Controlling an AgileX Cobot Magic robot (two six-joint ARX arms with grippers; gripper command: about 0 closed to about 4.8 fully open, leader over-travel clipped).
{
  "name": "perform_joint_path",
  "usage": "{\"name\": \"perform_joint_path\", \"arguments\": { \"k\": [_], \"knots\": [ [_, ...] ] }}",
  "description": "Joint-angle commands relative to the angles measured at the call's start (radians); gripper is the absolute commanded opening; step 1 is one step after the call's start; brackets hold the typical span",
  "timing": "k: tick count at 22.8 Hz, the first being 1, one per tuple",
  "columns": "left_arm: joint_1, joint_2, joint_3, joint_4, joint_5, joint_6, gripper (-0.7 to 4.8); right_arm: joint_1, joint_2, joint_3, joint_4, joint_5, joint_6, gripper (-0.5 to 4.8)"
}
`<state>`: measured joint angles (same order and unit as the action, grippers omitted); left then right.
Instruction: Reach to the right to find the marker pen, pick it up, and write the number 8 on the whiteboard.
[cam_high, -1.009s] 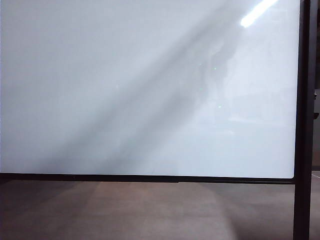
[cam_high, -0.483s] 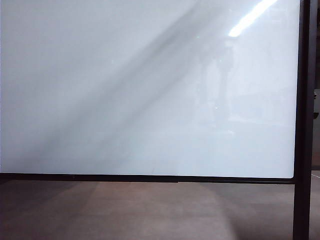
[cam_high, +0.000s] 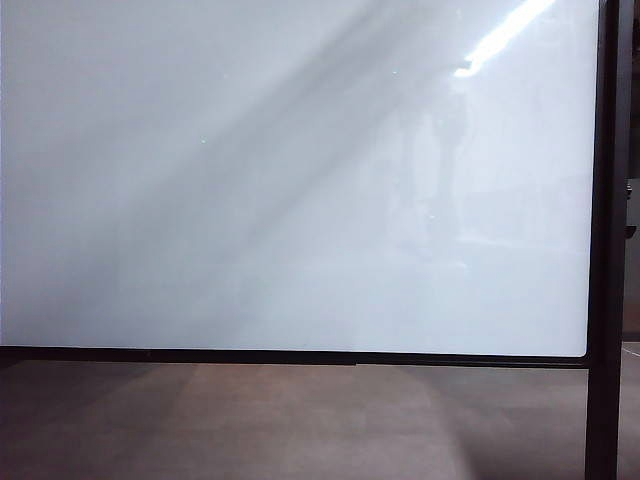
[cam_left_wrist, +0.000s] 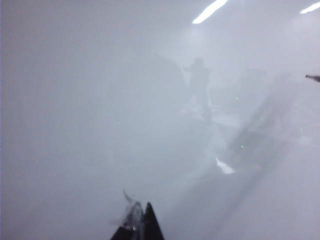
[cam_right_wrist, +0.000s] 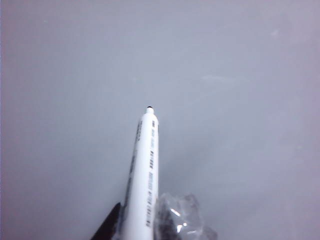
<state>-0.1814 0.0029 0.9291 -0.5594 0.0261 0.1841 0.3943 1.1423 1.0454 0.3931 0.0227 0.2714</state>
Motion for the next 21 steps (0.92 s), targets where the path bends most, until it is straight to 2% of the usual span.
{"name": "perform_joint_path", "arguments": {
  "k": [1,5,7,9,12,15,21],
  "knots": [
    [0.003,0.015,-0.003,0.039,0.005,0.0,-0.05,0.023,-0.017,0.007,0.005,-0.016,-0.003,-0.05],
    [0.003,0.084,-0.007,0.053,0.005,0.0,-0.05,0.035,-0.018,0.007,0.005,0.007,-0.015,-0.05],
    [0.003,0.118,-0.029,0.109,0.006,0.0,-0.05,0.038,-0.006,0.014,0.018,0.043,-0.019,-0.05],
    [0.003,0.161,-0.045,0.114,0.031,0.0,-0.05,0.038,0.031,0.049,0.015,0.054,-0.018,-0.05],
    [-0.014,0.226,-0.078,0.199,0.043,0.0,-0.05,0.039,0.144,0.17,-0.002,0.064,-0.018,-0.05],
    [-0.094,0.279,-0.078,0.209,0.072,0.0,-0.05,0.041,0.212,0.246,-0.021,0.068,-0.018,-0.05],
    [-0.281,0.369,-0.077,0.25,0.072,0.0,-0.05,0.051,0.294,0.283,-0.016,0.087,-0.036,-0.05]
  ]
}}
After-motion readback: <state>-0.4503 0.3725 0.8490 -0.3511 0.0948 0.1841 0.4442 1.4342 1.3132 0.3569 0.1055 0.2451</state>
